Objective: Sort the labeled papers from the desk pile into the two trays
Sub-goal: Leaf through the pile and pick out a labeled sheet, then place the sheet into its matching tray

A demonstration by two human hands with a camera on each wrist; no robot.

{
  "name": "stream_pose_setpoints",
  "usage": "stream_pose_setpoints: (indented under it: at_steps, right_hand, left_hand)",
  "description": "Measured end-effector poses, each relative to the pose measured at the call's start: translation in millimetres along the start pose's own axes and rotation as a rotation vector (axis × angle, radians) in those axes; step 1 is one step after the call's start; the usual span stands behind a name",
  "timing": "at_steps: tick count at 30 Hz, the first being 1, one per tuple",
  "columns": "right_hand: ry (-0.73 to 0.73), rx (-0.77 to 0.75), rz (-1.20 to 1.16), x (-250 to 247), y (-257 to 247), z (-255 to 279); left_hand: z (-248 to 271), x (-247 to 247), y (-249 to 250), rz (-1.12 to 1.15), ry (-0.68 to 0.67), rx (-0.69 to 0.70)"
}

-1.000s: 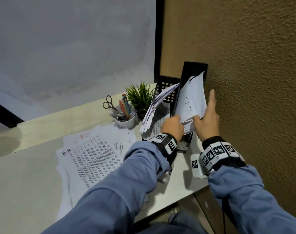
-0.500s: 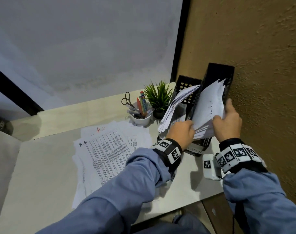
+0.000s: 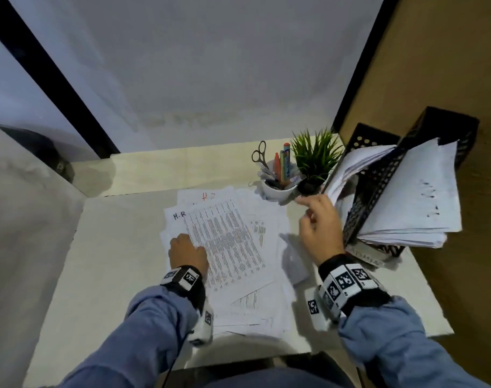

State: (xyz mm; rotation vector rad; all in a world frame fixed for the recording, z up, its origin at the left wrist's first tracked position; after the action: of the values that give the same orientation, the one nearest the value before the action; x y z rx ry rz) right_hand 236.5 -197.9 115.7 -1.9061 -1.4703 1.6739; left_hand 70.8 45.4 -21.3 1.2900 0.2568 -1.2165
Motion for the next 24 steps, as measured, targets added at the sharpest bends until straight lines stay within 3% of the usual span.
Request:
stream_pose_setpoints:
  at_steps: [3,8,13,20,24]
  right_hand:
    - [-0.247,0.276,-0.033,60,13,21]
    - [-0.543,0.578,0.044,125,36,52]
    - [-0.522,0.752,0.067,149,58,67]
    - [-0.575,0.767,0.102,151,68,60]
    - [-0.552,0.808,0.003,148,67,58]
  left_hand:
    - [0,-5,-31,-0.046,-0.017,-0.181]
    - [1,-5,-38,0.071,0.008,-0.198]
    - [2,-7,-36,0.146,0.02,-0.134]
    - [7,-13,-30,0.248,0.043,0.035]
    - [5,-12,-34,0.424,0.039,0.032]
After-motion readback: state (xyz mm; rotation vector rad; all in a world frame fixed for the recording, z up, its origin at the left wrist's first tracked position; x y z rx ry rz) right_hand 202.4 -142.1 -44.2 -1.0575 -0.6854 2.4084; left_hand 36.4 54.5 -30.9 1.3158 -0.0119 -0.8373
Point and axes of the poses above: each hand's wrist, its own z-axis away from the middle knuckle, its own x-axis out of the palm, y = z × x, the point moved 6 cm from there along -z, towards the middle knuckle, and after that the axes turned 3 degrees about z, right-handed, at the moved point
